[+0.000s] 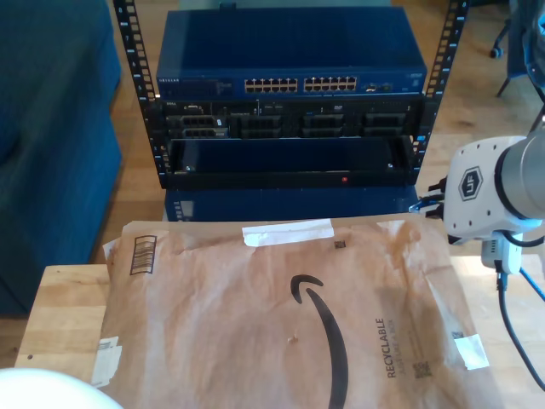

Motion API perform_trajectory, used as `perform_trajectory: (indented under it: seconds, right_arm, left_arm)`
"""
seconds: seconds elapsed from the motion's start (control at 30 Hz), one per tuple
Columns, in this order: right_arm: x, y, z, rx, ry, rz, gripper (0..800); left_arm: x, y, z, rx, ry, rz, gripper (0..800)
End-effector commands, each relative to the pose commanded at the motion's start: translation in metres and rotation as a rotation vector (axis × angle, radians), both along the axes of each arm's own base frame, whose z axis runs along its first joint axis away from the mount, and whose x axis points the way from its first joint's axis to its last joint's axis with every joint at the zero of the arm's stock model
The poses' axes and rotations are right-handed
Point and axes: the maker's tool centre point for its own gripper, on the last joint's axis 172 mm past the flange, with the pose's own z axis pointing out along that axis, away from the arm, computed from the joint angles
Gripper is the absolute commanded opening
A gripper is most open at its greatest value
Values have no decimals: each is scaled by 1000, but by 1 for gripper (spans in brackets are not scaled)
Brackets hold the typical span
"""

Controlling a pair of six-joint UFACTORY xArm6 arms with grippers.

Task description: Grab the cable and plug it in

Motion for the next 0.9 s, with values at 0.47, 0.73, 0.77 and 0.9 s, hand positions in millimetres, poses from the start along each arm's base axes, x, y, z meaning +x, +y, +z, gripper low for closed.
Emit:
perform_trajectory:
  seconds: [0.47, 0.73, 0.77, 0.9]
  right_arm:
    - [37, 1, 29, -18, -221, -33, 0]
    - [64, 20, 19, -58, -337, -11, 0]
    - [64, 21, 18, -78, -365, 1, 0]
    - [72, 36, 29, -167, -451, 100, 0]
  left_arm:
    - [0, -2, -1, -6, -2, 0, 799]
    - [0, -1, 0, -5, -2, 0, 799]
    - [0, -1, 0, -5, -2, 0, 799]
    - [0, -1, 0, -5, -2, 0, 799]
